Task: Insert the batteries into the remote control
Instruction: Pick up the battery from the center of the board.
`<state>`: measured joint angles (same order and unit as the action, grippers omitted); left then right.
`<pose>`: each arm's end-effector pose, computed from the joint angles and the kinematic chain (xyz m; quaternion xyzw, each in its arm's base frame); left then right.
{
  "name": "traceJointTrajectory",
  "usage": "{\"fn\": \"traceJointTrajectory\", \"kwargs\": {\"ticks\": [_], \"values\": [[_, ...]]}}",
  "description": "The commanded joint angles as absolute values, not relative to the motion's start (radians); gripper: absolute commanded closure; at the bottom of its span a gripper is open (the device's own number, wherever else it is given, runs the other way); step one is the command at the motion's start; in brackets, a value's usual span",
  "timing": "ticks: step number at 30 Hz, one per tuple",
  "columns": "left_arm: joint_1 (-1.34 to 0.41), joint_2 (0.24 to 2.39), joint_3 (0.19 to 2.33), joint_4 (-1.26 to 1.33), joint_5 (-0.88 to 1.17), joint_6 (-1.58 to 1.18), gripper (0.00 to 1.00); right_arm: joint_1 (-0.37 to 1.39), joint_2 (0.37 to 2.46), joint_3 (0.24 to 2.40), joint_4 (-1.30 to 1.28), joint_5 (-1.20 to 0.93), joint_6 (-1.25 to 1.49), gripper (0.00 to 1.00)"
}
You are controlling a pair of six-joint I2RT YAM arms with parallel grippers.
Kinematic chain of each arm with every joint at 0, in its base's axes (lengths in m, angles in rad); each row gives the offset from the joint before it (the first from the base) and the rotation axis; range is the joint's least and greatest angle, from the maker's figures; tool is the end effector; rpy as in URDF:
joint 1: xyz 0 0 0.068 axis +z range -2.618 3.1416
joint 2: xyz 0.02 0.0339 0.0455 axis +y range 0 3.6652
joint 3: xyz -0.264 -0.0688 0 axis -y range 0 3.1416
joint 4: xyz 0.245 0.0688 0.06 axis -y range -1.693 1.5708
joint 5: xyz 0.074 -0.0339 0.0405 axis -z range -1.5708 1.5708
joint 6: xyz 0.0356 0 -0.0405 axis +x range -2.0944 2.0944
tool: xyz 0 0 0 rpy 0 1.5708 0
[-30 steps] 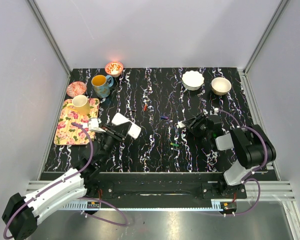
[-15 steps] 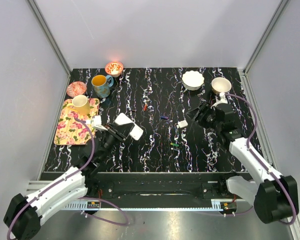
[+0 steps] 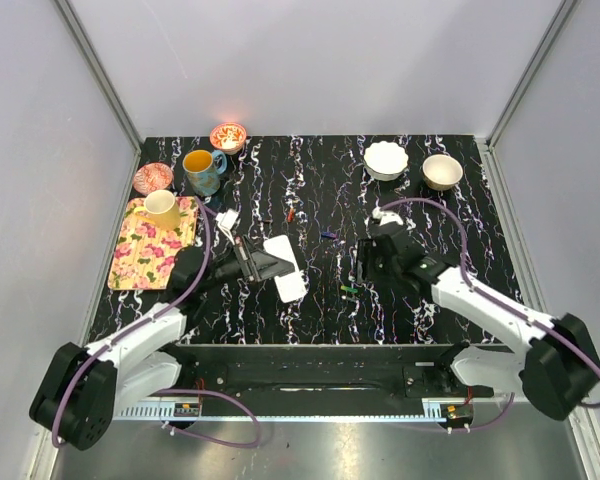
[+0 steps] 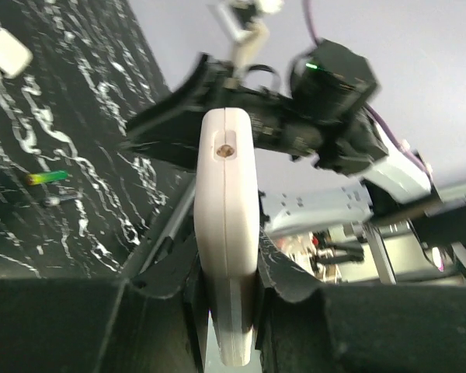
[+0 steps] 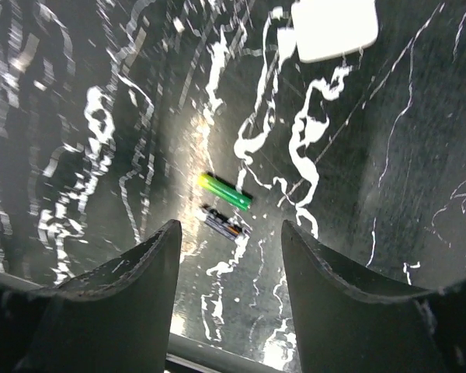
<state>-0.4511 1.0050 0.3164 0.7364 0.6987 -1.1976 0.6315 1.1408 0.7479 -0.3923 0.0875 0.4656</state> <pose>0.1762 -0.1108 0.2318 -0.0057 0.6940 -0.6596 0.2884 0.1929 0.1372 0.2377 -0.0598 0.9212 0.1649 0.3474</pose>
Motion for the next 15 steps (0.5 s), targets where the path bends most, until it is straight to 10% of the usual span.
{"fn": "traceJointTrajectory", "kwargs": {"ticks": [1,8,15], "values": [[-0.446,0.937,0.275,0.868,0.855,-1.262,1.00,0.704,1.262,0.817,-0.452,0.195,0.440,0.39],[-0.446,0.712,0.209,0.651,0.762,-1.112,1.00,0.707,1.313,0.818,-0.394,0.209,0.619,0.30],[-0.445,0.681,0.232,0.529,0.825,-1.046,1.00,0.707,1.374,0.818,-0.333,0.176,0.569,0.40]]}}
